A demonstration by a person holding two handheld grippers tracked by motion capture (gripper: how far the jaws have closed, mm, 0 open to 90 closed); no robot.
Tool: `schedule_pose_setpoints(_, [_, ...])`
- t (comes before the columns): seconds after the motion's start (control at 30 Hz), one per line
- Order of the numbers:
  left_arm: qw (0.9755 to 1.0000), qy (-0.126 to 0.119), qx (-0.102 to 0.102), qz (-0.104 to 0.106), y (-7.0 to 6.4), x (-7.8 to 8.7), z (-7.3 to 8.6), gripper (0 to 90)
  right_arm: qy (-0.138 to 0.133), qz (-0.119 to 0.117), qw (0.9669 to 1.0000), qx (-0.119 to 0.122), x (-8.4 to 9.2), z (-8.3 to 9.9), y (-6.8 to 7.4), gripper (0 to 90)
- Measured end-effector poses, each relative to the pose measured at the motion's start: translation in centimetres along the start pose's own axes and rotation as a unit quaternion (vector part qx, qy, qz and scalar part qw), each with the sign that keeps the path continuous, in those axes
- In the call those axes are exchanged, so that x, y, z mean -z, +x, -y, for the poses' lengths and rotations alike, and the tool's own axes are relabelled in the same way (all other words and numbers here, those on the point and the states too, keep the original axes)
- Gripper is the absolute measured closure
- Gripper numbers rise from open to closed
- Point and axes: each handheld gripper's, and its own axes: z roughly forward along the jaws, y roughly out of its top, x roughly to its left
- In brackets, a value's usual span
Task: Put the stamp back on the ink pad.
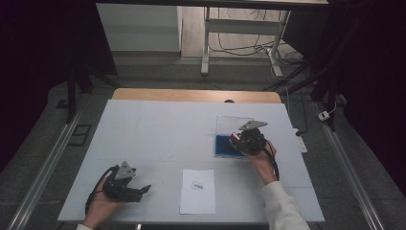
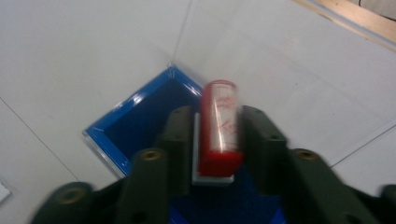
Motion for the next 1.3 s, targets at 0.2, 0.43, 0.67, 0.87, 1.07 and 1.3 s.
schedule_pose_setpoints(0.2, [1.0000, -0.001, -0.001, -0.002, -0.2, -0.2, 0.0, 16.8, -0.061, -0.012, 0.9976, -0.032, 2.2, 0.5, 0.2, 44.8])
schedule_pose_setpoints(0.43, [0.9998, -0.014, 0.012, 0.002, -0.4, -0.1, -0.2, 16.7, -0.090, -0.037, 0.9949, -0.028, 4.5, 2.1, 0.0, 45.0])
schedule_pose_setpoints(0.67, [0.9994, -0.027, 0.019, 0.003, -0.6, 0.2, -0.4, 16.4, -0.096, -0.056, 0.9937, -0.015, 6.7, 4.1, 0.1, 45.2])
schedule_pose_setpoints(0.87, [0.9988, -0.037, 0.031, 0.009, -0.4, 0.3, -0.4, 16.4, -0.098, -0.066, 0.9930, -0.004, 8.2, 6.0, 0.3, 45.2])
schedule_pose_setpoints(1.07, [0.9989, -0.036, 0.028, 0.008, -0.6, 0.3, -0.4, 16.4, -0.084, -0.060, 0.9946, -0.001, 9.7, 8.8, 0.5, 45.2])
schedule_pose_setpoints(1.3, [0.9991, -0.033, 0.025, 0.008, -0.7, 0.2, -0.5, 16.4, -0.069, -0.058, 0.9960, 0.006, 10.6, 11.3, 0.8, 44.7])
